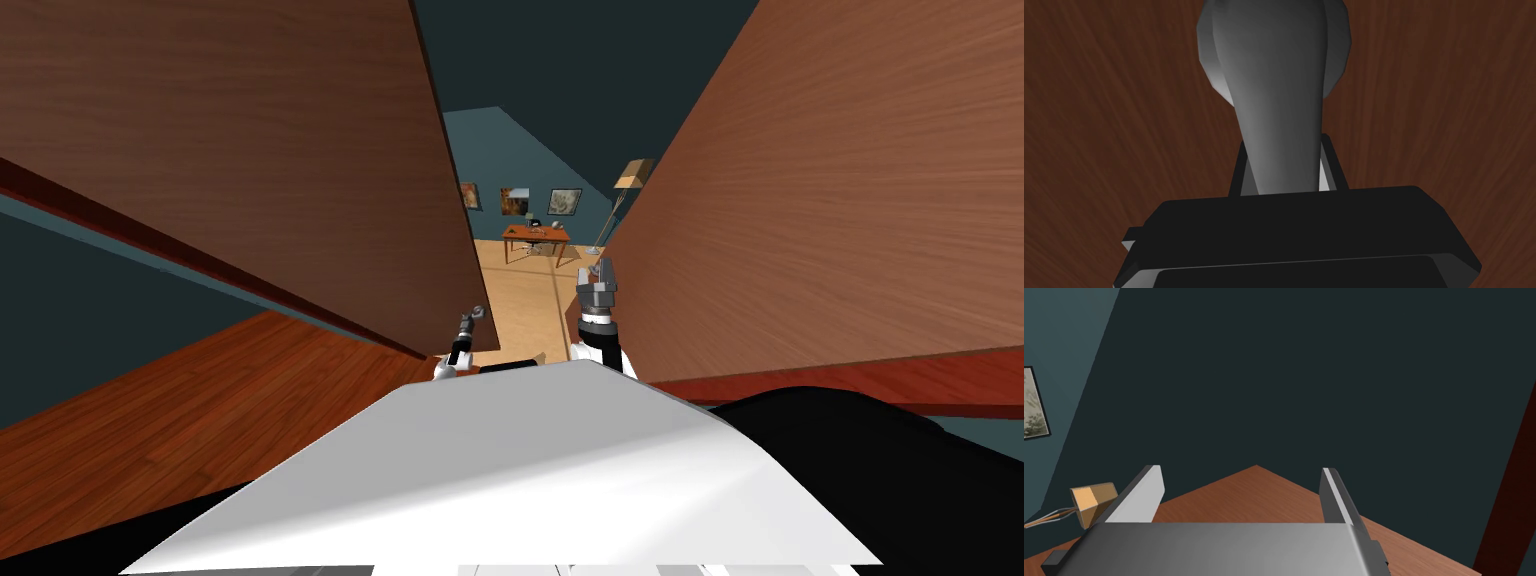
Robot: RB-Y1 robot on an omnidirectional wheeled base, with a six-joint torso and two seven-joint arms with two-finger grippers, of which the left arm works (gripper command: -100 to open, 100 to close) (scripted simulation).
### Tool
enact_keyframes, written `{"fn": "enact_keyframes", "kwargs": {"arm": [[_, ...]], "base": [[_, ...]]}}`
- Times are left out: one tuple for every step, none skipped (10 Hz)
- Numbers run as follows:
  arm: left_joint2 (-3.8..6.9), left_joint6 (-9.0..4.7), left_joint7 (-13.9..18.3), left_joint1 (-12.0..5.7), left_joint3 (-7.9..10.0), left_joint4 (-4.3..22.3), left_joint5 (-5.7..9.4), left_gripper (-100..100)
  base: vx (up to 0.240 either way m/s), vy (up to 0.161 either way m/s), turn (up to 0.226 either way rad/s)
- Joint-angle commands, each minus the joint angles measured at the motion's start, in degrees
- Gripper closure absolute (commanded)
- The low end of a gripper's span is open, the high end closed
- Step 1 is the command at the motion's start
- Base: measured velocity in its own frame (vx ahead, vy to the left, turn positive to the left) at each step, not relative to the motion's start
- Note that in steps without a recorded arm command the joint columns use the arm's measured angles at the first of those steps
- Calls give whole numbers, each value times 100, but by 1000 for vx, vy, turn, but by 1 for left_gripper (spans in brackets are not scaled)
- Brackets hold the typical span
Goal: Push the door open
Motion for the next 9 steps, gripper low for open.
{"fn": "enact_keyframes", "kwargs": {"arm": [[90, -28, -38, 36, 159, -76, 75, 100], [90, -28, -38, 36, 159, -76, 75, 100], [90, -28, -38, 36, 159, -76, 75, 100], [100, -26, -75, 37, 264, -67, 129, 100], [101, -25, -87, 37, 298, -65, 146, 100], [103, -24, -111, 37, 367, -59, 181, 100], [103, -24, -111, 37, 367, -59, 181, 100], [101, -22, -145, 38, 465, -51, 231, 100], [99, -21, -156, 38, 497, -48, 248, 100]], "base": [[149, -91, 52], [122, -92, 68], [54, -39, 13], [118, -50, 27], [131, -99, 64], [150, -132, 63], [111, -83, 44], [132, -70, 58], [163, -76, 51]]}}
